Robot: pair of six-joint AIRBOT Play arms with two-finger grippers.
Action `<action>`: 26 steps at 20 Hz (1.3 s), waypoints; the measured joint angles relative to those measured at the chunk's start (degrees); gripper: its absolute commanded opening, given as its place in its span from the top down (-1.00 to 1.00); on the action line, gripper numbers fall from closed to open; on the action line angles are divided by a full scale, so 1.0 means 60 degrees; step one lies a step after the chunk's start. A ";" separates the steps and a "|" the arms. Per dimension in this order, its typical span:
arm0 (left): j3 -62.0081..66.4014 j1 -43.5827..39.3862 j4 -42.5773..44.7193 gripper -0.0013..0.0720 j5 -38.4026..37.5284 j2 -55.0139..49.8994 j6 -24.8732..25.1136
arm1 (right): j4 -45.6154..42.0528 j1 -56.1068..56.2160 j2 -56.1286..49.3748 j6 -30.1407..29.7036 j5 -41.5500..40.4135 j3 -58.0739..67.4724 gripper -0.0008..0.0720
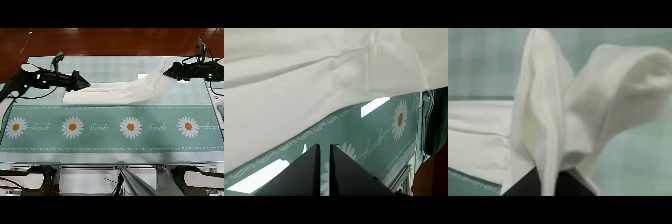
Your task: Fold the shirts.
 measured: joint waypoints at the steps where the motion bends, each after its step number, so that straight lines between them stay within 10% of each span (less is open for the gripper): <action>1: 0.0000 -0.0401 -0.0117 0.87 0.0299 -0.0033 0.0011 | -0.0430 0.0208 0.0299 0.0233 0.0131 0.0000 0.92; 17: 0.0007 -0.4994 -0.2692 0.89 0.2845 -0.2131 -0.0200 | -0.3417 0.2401 0.3701 0.3282 0.1049 0.0000 0.92; 26: 0.0011 -0.4131 -0.3985 0.89 0.2637 -0.1963 0.0889 | -0.3439 0.2459 0.4000 0.3348 0.1330 0.0000 0.92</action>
